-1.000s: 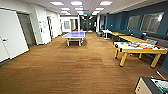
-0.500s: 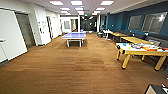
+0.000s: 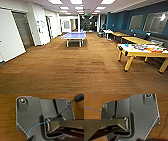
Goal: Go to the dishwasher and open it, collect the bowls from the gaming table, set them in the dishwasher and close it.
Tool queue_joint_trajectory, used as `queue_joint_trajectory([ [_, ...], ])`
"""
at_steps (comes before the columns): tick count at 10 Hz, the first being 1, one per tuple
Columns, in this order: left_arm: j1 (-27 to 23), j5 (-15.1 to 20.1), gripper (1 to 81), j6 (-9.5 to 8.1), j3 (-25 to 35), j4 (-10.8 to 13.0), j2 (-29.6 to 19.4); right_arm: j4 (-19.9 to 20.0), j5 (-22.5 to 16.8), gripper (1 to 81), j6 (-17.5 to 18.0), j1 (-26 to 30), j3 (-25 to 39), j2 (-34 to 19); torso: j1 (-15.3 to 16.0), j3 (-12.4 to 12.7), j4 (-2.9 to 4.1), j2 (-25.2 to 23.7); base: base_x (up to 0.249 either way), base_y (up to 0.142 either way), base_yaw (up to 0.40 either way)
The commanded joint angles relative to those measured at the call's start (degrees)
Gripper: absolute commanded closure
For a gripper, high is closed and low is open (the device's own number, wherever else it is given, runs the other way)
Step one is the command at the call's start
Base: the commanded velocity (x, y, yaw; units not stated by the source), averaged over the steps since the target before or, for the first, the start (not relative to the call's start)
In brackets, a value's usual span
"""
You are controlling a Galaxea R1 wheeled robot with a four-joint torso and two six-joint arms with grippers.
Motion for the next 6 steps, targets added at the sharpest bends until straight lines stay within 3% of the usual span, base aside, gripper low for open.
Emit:
queue_joint_trajectory([
  [1, -1.88, 2.64, 1.0, -0.08, 0.23, -0.22, -0.14, -1.21, -3.10, 1.0, -0.27, 2.55, 0.07, -0.50, 0.00, 0.00, 0.00, 0.00, 0.274, 0.000, 0.000],
  [6, -1.88, 2.64, 1.0, -0.08, 0.23, -0.05, -0.14, -1.39, -3.10, 1.0, -0.27, 2.46, -0.02, -0.23, 0.00, 0.00, 0.00, 0.00, 0.275, 0.000, 0.000],
])
